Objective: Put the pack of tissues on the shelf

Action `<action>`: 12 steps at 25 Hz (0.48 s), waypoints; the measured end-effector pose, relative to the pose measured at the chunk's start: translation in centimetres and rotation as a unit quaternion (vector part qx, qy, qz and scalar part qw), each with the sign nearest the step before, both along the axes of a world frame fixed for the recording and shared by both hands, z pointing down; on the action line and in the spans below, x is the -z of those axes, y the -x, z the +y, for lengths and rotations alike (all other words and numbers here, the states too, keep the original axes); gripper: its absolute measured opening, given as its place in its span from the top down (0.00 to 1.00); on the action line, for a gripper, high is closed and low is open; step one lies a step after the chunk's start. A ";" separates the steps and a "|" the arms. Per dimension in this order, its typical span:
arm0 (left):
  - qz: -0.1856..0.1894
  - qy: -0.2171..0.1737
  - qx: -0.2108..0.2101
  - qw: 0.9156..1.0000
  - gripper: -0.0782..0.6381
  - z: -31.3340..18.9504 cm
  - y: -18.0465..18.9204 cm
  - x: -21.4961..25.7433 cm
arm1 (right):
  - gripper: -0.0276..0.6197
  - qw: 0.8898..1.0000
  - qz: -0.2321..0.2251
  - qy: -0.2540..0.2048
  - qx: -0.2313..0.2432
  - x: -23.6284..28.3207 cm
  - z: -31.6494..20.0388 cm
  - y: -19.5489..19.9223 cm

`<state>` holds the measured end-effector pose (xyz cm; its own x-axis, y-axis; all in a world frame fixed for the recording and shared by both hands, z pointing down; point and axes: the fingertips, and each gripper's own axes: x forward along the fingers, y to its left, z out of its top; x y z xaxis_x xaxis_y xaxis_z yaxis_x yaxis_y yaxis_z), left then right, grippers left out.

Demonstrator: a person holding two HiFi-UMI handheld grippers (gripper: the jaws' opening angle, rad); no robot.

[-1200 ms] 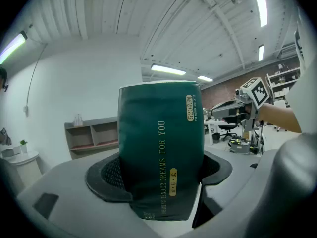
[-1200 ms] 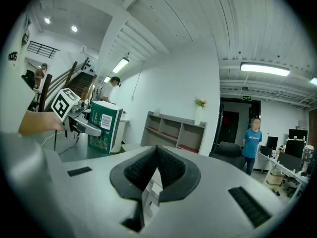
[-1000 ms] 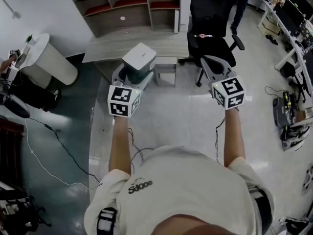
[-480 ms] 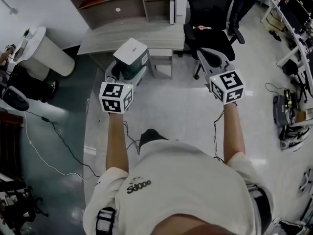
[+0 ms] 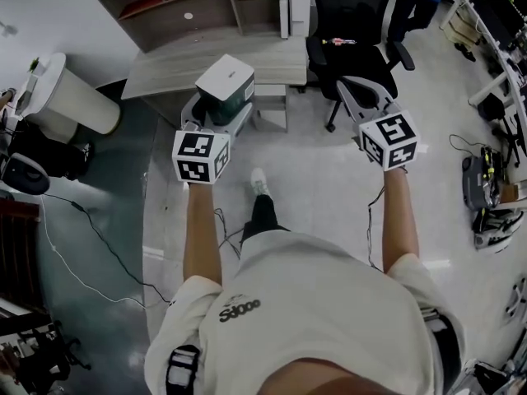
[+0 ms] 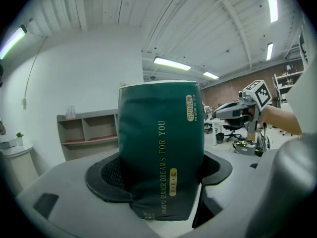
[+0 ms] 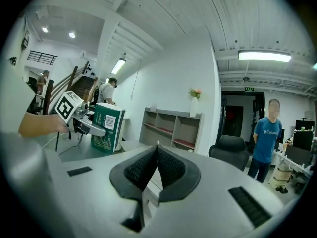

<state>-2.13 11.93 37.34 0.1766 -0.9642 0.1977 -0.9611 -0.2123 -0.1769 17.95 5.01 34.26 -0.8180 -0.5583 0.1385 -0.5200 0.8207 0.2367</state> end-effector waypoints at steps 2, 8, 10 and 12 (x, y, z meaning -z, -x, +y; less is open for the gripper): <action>-0.008 -0.001 -0.005 1.000 0.34 -2.7 1.2 -0.4 | 0.95 1.000 0.004 -0.002 -0.004 -0.2 -2.3 1.1; -0.001 -0.001 -0.025 1.000 0.34 -13.4 7.0 -0.5 | 0.95 0.999 -0.006 -0.009 -0.037 0.6 -11.9 6.1; 0.000 -0.002 -0.031 1.000 0.34 -16.8 9.0 0.2 | 0.95 0.999 -0.009 -0.010 -0.046 1.2 -15.0 7.8; -0.001 -0.004 -0.038 0.999 0.34 -19.8 10.7 1.0 | 0.95 0.998 -0.012 -0.011 -0.054 2.0 -17.8 9.3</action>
